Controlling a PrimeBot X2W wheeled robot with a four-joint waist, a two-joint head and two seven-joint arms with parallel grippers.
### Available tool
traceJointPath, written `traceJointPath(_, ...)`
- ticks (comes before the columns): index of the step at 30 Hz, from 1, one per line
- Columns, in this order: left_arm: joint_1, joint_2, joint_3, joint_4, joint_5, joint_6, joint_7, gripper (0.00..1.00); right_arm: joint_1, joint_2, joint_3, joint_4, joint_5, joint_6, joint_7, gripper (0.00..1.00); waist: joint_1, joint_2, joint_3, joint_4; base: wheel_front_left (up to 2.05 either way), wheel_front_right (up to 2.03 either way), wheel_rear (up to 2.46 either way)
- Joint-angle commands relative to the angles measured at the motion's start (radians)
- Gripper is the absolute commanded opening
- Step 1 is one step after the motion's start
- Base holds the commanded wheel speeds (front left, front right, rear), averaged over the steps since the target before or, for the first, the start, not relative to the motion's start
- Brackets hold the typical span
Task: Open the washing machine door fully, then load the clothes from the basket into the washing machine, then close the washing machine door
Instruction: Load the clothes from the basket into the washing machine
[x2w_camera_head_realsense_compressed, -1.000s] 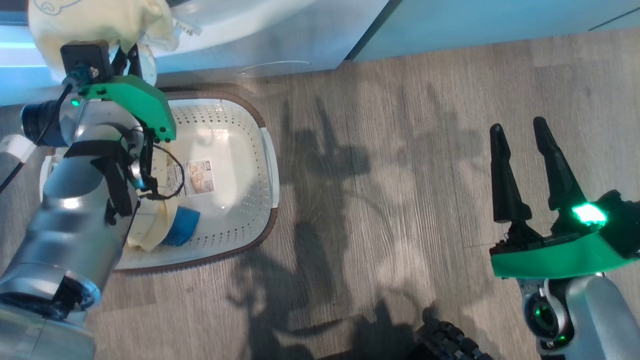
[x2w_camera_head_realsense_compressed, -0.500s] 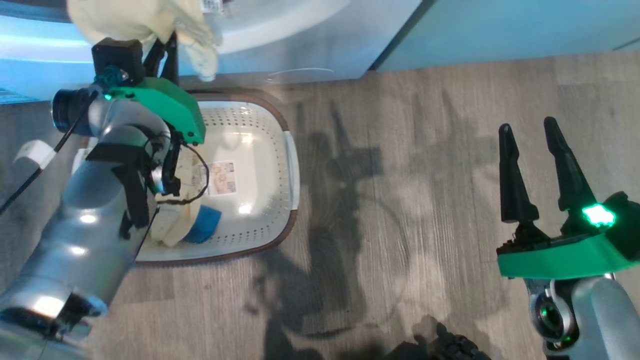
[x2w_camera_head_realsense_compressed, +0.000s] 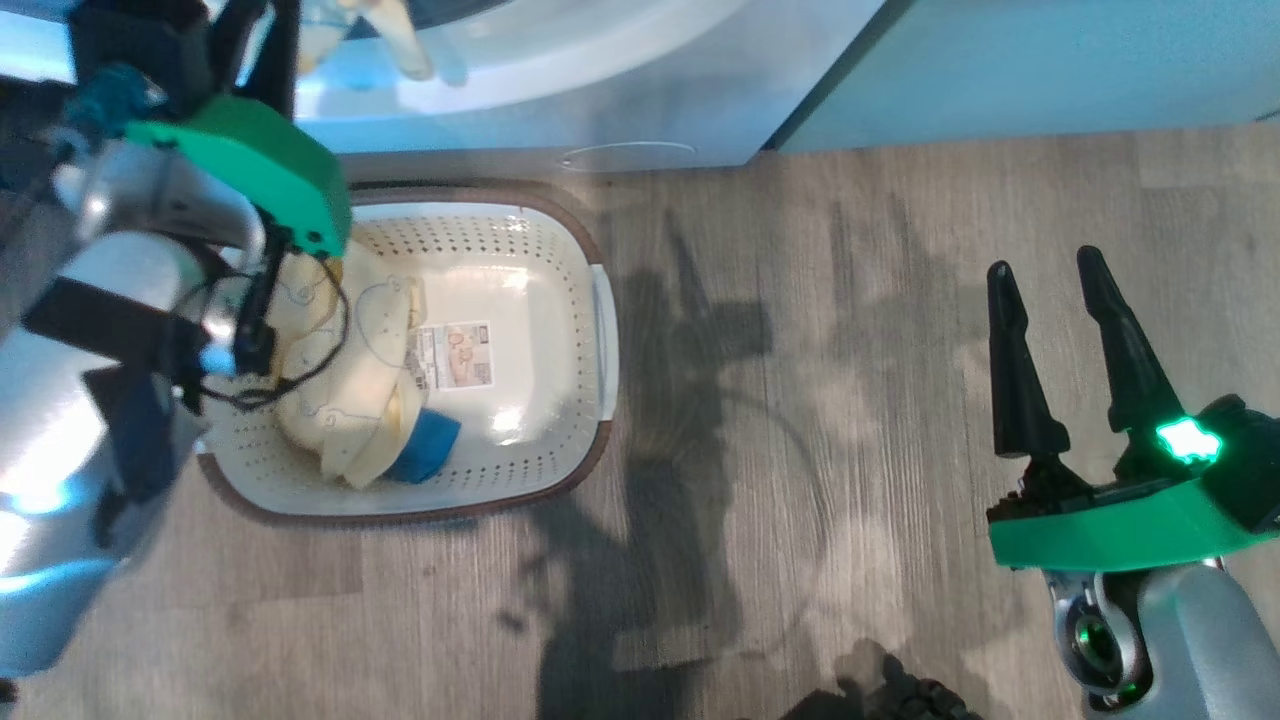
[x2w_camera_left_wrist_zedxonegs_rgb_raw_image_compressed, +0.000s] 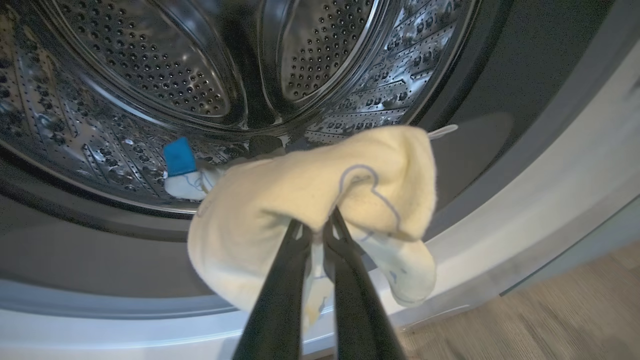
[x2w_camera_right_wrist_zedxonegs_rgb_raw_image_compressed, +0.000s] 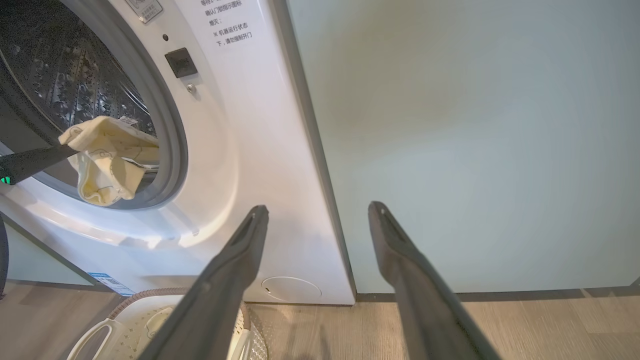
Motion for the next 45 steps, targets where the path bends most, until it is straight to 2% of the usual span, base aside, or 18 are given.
traceJointPath(1, -0.024, 0.064, 0.057, -0.052, 0.005, 0.005, 0.028, 0.00, 0.010, -0.010, 0.021, -0.033, 0.009, -0.003, -0.006, 1.00, 0.0001, 0.0000, 0.006, -0.011, 0.00, 0.00, 0.00)
traceJointPath(7, -0.087, 0.133, 0.091, -0.054, -0.022, -0.009, 0.141, 0.00, -0.006, -0.010, 0.044, -0.035, 0.040, -0.003, -0.006, 1.00, 0.0001, 0.0000, 0.034, -0.061, 0.00, 0.00, 0.00)
traceJointPath(14, -0.211, 0.189, 0.110, 0.073, -0.047, -0.070, 0.217, 0.00, -0.024, -0.010, 0.073, -0.040, 0.075, -0.003, -0.006, 1.00, 0.0001, 0.0000, 0.074, -0.124, 0.00, 0.00, 0.00)
traceJointPath(19, -0.339, 0.199, 0.073, 0.191, -0.025, -0.130, 0.261, 0.00, -0.039, -0.010, 0.105, -0.040, 0.099, -0.003, -0.006, 1.00, 0.0001, 0.0000, 0.098, -0.158, 0.00, 0.00, 0.00)
traceJointPath(32, -0.589, 0.188, 0.049, 0.429, -0.021, -0.194, 0.362, 0.00, -0.068, -0.010, 0.175, -0.039, 0.143, -0.003, -0.006, 1.00, 0.0001, 0.0000, 0.162, -0.221, 0.00, 0.00, 0.00)
traceJointPath(38, -0.672, 0.191, 0.064, 0.488, -0.003, -0.182, 0.309, 0.00, -0.075, -0.010, 0.194, -0.040, 0.160, -0.003, -0.006, 1.00, 0.0001, 0.0000, 0.183, -0.256, 0.00, 0.00, 0.00)
traceJointPath(45, -0.764, 0.208, 0.044, 0.524, 0.093, -0.189, 0.053, 0.00, -0.079, -0.010, 0.202, -0.046, 0.183, -0.003, -0.006, 1.00, 0.0001, 0.0000, 0.214, -0.290, 0.00, 0.00, 0.00)
